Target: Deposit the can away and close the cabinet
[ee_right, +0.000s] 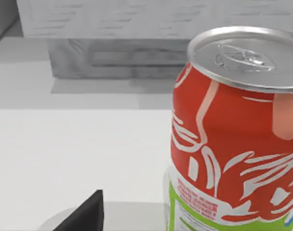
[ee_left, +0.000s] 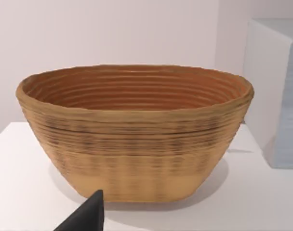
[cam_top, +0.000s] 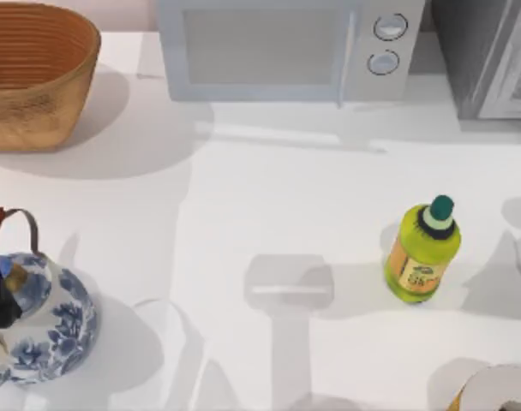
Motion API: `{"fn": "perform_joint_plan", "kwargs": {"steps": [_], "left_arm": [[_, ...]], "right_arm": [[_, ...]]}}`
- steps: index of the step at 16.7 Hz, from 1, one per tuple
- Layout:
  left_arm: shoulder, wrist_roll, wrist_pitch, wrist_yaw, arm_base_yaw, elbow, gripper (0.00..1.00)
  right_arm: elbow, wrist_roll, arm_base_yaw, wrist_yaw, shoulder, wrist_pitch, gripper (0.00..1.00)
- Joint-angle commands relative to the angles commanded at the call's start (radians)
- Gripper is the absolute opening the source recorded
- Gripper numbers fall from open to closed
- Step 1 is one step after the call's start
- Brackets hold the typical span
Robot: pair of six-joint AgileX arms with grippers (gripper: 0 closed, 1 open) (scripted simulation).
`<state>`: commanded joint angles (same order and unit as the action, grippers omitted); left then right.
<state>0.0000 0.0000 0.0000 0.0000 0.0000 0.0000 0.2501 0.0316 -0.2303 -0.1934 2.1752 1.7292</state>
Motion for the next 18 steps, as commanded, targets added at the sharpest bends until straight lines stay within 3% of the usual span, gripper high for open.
{"fn": "perform_joint_plan", "kwargs": {"steps": [4, 11, 18], "left_arm": [[0.0, 0.0, 0.0, 0.0, 0.0, 0.0, 1.0], [0.0, 0.0, 0.0, 0.0, 0.0, 0.0, 1.0], [0.0, 0.0, 0.0, 0.0, 0.0, 0.0, 1.0]], "right_arm": [[-0.001, -0.002, 0.007, 0.004, -0.003, -0.004, 1.0], [0.157, -0.02, 0.105, 0.103, 0.035, -0.119, 1.0], [0.239, -0.008, 0.045, 0.045, 0.066, -0.172, 1.0]]}}
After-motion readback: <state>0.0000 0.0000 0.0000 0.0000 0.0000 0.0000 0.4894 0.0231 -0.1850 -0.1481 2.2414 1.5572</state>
